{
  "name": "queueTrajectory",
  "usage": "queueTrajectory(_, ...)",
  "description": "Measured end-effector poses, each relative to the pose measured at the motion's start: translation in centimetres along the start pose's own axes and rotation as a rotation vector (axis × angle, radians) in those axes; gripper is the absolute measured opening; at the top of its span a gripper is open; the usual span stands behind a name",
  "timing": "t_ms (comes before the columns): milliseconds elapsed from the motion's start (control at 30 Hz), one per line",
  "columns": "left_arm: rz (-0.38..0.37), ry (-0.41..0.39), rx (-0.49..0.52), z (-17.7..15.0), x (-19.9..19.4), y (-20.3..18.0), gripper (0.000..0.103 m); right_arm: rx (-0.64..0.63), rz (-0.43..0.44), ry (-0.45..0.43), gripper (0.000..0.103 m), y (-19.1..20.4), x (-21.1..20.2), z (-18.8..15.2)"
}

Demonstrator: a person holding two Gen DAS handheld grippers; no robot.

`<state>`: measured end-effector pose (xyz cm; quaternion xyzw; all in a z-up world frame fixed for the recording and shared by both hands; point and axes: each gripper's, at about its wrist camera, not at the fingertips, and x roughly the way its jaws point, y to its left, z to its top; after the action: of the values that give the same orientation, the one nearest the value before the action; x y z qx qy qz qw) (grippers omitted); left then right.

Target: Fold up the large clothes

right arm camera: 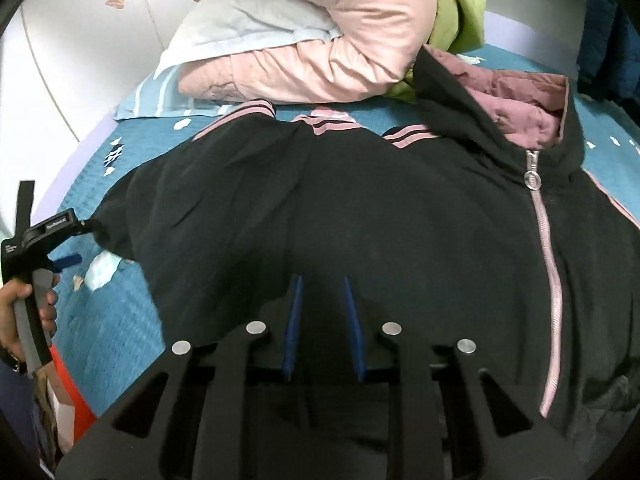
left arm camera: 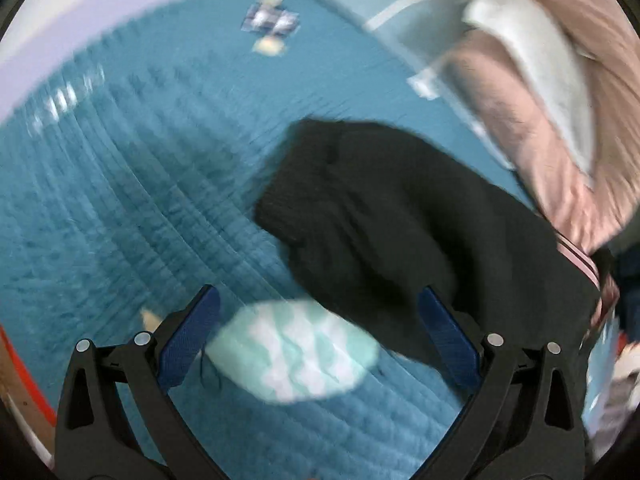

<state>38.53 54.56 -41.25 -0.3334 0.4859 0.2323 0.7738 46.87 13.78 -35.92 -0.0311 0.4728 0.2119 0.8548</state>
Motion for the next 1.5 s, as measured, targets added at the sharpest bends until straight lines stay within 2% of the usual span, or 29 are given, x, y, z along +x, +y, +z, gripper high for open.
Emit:
queueTrajectory(100, 0.01, -0.009, -0.024, 1.5, 1.3, 0.4, 0.099, 0.013, 0.004, -0.009, 0.022, 0.5, 1.6, 0.9)
queueTrajectory(267, 0.075, -0.034, 0.027, 2.9, 2.0, -0.9, 0.098, 0.038, 0.023, -0.012, 0.023, 0.5, 3.0, 1.7)
queueTrajectory(300, 0.085, -0.035, 0.036, 3.0, 2.3, -1.1, 0.091, 0.043, 0.032, -0.012, 0.023, 0.7, 3.2, 1.8)
queueTrajectory(367, 0.095, -0.043, 0.068, 2.7, 1.9, -1.8, 0.07, 0.056, 0.058, -0.008, 0.023, 0.8, 3.8, 2.0)
queueTrajectory(433, 0.029, -0.038, 0.075, 2.5, 1.4, -2.2, 0.035, 0.07, 0.081, 0.005, 0.023, 1.0, 4.3, 2.1)
queueTrajectory(500, -0.079, -0.04, 0.044, 2.5, 0.8, -2.1, 0.017, 0.092, 0.118, 0.028, 0.023, 1.2, 5.2, 2.2)
queueTrajectory(600, -0.132, -0.13, 0.101, 1.7, -3.4, -3.4, 0.017, 0.131, 0.177, 0.049, 0.023, 1.7, 6.1, 2.4)
queueTrajectory(700, -0.211, -0.247, 0.187, 0.1, -9.6, -5.8, 0.017, 0.136, 0.185, 0.102, 0.023, 2.3, 8.4, 2.3)
queueTrajectory(767, -0.272, -0.29, 0.236, -1.0, -13.0, -8.4, 0.017, 0.134, 0.167, 0.152, 0.023, 2.4, 10.5, 2.0)
queueTrajectory(800, -0.318, -0.313, 0.271, -1.9, -15.3, -10.1, 0.017, 0.131, 0.164, 0.145, 0.022, 2.5, 10.7, 2.0)
queueTrajectory(900, -0.392, -0.357, 0.345, -4.0, -18.8, -14.4, 0.017, 0.104, 0.129, 0.176, 0.022, 3.1, 10.9, 2.7)
queueTrajectory(933, -0.422, -0.358, 0.364, -4.9, -19.8, -16.0, 0.017, 0.108, 0.141, 0.187, 0.022, 2.9, 10.7, 3.1)
queueTrajectory(1033, -0.506, -0.343, 0.419, -7.9, -21.6, -20.6, 0.017, 0.239, 0.283, 0.154, 0.022, -0.4, 8.4, 2.9)
queueTrajectory(1067, -0.526, -0.341, 0.45, -9.2, -21.9, -22.3, 0.017, 0.27, 0.301, 0.128, 0.022, -1.5, 7.3, 2.4)
queueTrajectory(1167, -0.568, -0.297, 0.519, -12.1, -21.3, -27.5, 0.017, 0.336, 0.293, 0.036, 0.027, -6.4, 2.7, 0.6)
queueTrajectory(1267, -0.623, -0.209, 0.579, -16.5, -18.7, -33.8, 0.017, 0.369, 0.212, -0.025, 0.031, -12.4, -1.8, -2.1)
queueTrajectory(1400, -0.592, -0.117, 0.644, -21.3, -13.5, -40.2, 0.017, 0.394, 0.02, -0.084, 0.032, -20.9, -7.7, -6.3)
queueTrajectory(1500, -0.522, -0.024, 0.683, -24.9, -8.2, -43.9, 0.017, 0.441, -0.117, -0.105, 0.034, -26.9, -11.5, -9.8)
